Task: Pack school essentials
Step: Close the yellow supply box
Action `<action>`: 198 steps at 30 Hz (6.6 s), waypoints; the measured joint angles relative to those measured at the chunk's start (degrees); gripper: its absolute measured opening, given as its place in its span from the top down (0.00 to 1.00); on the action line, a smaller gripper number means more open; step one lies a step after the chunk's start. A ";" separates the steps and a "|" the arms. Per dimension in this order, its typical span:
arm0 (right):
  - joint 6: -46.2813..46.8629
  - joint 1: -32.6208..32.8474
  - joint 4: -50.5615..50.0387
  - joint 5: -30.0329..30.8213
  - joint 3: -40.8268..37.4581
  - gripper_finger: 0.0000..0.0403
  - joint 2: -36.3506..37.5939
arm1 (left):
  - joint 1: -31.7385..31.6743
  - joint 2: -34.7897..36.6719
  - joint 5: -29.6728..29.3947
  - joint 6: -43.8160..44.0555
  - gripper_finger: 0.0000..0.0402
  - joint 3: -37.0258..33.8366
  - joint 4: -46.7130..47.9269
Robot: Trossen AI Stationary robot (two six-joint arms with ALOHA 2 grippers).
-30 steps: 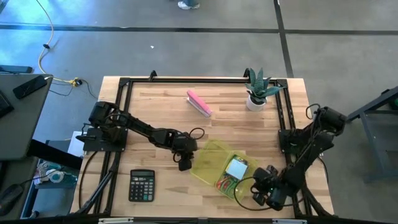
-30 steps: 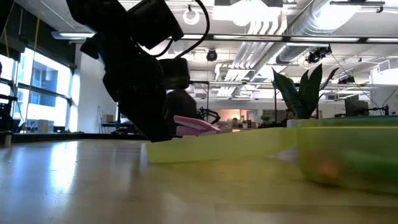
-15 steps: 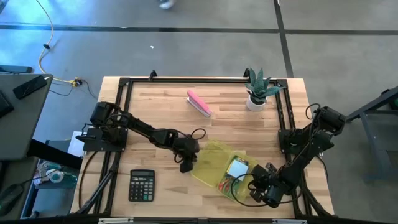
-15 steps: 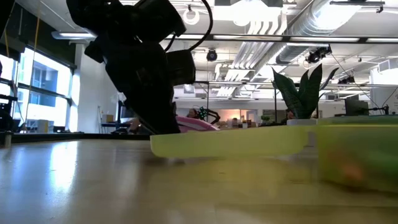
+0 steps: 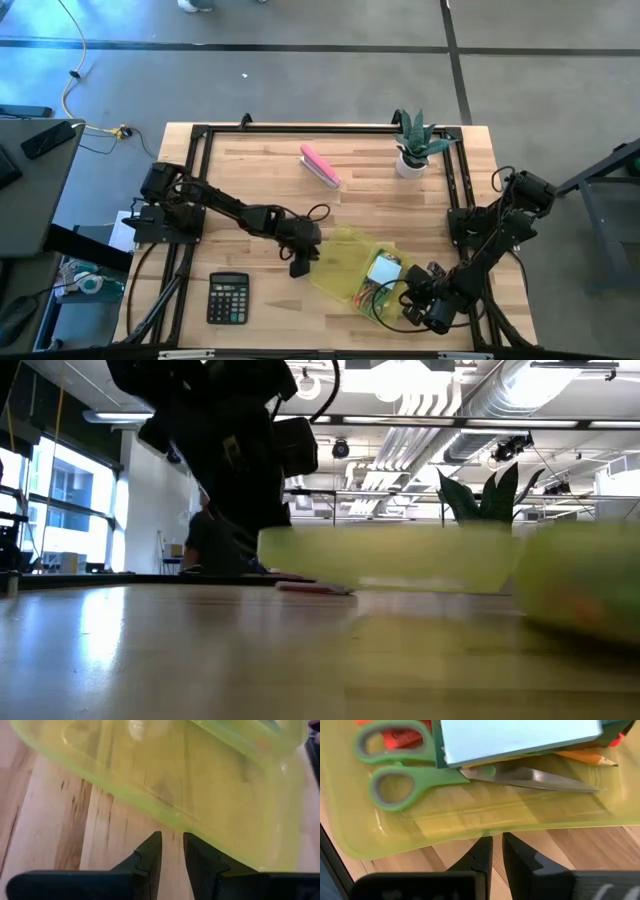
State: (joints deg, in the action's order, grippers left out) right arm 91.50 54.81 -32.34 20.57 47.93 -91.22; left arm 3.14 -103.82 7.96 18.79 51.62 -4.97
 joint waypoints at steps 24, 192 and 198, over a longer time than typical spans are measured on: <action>1.49 -0.28 -1.44 -3.18 0.01 0.92 0.02 | 1.03 4.44 -0.74 -2.97 0.86 0.33 -3.26; -29.74 -21.49 11.11 8.66 0.06 0.91 0.46 | -2.01 23.65 0.38 -7.45 0.87 0.37 -2.16; -29.99 -21.49 10.12 8.19 0.14 0.91 0.46 | -2.01 28.54 0.40 -7.44 0.87 0.37 0.98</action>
State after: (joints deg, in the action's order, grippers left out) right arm 61.52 33.31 -22.22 28.75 48.07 -90.76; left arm 1.13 -75.27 8.36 11.35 51.99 -4.00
